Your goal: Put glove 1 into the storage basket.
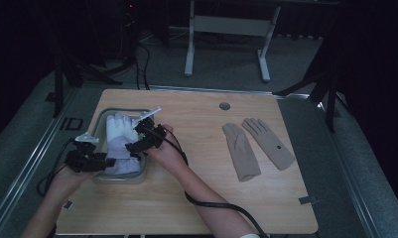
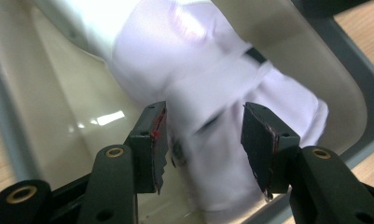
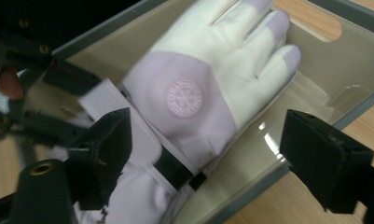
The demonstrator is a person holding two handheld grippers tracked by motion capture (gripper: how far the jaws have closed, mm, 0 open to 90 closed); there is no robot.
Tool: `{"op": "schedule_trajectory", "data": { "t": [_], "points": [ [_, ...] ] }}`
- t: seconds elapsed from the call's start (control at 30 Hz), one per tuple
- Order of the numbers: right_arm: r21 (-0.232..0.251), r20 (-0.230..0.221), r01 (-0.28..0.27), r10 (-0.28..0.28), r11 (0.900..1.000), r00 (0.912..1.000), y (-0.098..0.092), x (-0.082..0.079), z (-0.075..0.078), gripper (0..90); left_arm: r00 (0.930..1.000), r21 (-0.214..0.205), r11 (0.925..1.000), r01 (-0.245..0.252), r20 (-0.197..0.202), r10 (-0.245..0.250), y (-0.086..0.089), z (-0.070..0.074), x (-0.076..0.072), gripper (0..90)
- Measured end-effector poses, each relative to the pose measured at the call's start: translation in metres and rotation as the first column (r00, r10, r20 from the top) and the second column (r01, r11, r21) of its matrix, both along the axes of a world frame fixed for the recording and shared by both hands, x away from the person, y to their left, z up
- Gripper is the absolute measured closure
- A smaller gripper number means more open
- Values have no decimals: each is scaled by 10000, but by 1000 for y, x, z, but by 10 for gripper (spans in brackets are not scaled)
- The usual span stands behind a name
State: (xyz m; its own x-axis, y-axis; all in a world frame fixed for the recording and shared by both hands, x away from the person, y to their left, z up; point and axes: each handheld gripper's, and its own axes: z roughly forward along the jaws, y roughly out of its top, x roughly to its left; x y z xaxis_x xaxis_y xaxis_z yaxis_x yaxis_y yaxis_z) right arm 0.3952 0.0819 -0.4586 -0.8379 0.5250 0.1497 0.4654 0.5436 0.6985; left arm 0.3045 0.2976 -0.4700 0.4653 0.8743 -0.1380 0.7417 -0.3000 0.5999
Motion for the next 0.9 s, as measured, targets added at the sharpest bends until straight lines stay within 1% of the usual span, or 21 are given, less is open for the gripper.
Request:
{"op": "schedule_trajectory", "data": {
  "t": [0.03,0.07,0.1,0.17,0.27,0.3,0.33,0.4,0.43,0.47,0.5,0.57,0.6,0.63,0.67,0.73,0.8,0.87,0.9],
  "points": [
    [-5,-13,-93,92,10000,10000,-2,-1,2,144,10000,-114,9999,9,6,-9,1,2,-1,510],
    [59,-7,-142,142,9999,9999,-4,-1,2,142,10000,-286,9996,51,70,-49,2,5,-2,510],
    [133,-12,-134,134,9998,9999,-6,-2,4,142,9998,-369,9993,2,174,5,1,7,-3,511],
    [191,20,-152,152,9997,9999,-11,-4,7,143,9993,-331,9994,73,381,-60,-2,11,-5,512],
    [359,236,-157,148,9992,9996,-19,-6,11,150,9981,-331,9989,334,528,-316,-11,13,-6,513],
    [381,427,-153,136,9992,9990,-22,-7,13,150,9977,-362,9985,422,546,-402,-15,13,-6,514],
    [382,604,-151,127,9992,9981,-26,-8,14,150,9972,-416,9979,504,573,-480,-19,14,-6,514],
    [401,737,-203,173,9990,9971,-32,-8,16,149,9956,-519,9964,675,692,-639,-29,15,-5,516],
    [401,737,-203,173,9990,9971,-32,-8,16,149,9956,-519,9964,675,692,-639,-29,15,-5,516],
    [393,891,-178,142,9991,9959,-37,-8,17,150,9946,-677,9948,764,750,-712,-34,16,-5,516],
    [329,978,-132,99,9994,9952,-42,-8,18,150,9935,-696,9943,805,866,-744,-39,17,-5,517],
    [301,991,-33,3,9995,9951,-51,-6,20,148,9921,-782,9931,868,972,-791,-46,19,-4,521],
    [301,991,-33,3,9995,9951,-51,-6,20,148,9921,-782,9931,868,972,-791,-46,19,-4,524],
    [303,1012,11,-42,9995,9949,-56,-6,20,148,9896,-812,9919,978,1132,-883,-54,21,-4,524],
    [332,1061,73,-108,9994,9943,-64,-5,21,145,9887,-822,9912,1034,1175,-934,-56,22,-5,526],
    [310,1162,107,-142,9995,9931,-71,-5,22,145,9845,-863,9891,1195,1388,-1068,-65,23,-6,526],
    [328,1218,100,-139,9994,9925,-79,-5,21,145,9812,-1008,9863,1309,1552,-1144,-71,25,-7,526],
    [357,1185,103,-144,9993,9929,-87,-6,21,144,9777,-1081,9840,1418,1711,-1221,-79,25,-8,527],
    [410,1097,57,-102,9991,9939,-90,-6,21,142,9755,-1102,9824,1510,1772,-1301,-83,25,-8,527]
  ]
}}
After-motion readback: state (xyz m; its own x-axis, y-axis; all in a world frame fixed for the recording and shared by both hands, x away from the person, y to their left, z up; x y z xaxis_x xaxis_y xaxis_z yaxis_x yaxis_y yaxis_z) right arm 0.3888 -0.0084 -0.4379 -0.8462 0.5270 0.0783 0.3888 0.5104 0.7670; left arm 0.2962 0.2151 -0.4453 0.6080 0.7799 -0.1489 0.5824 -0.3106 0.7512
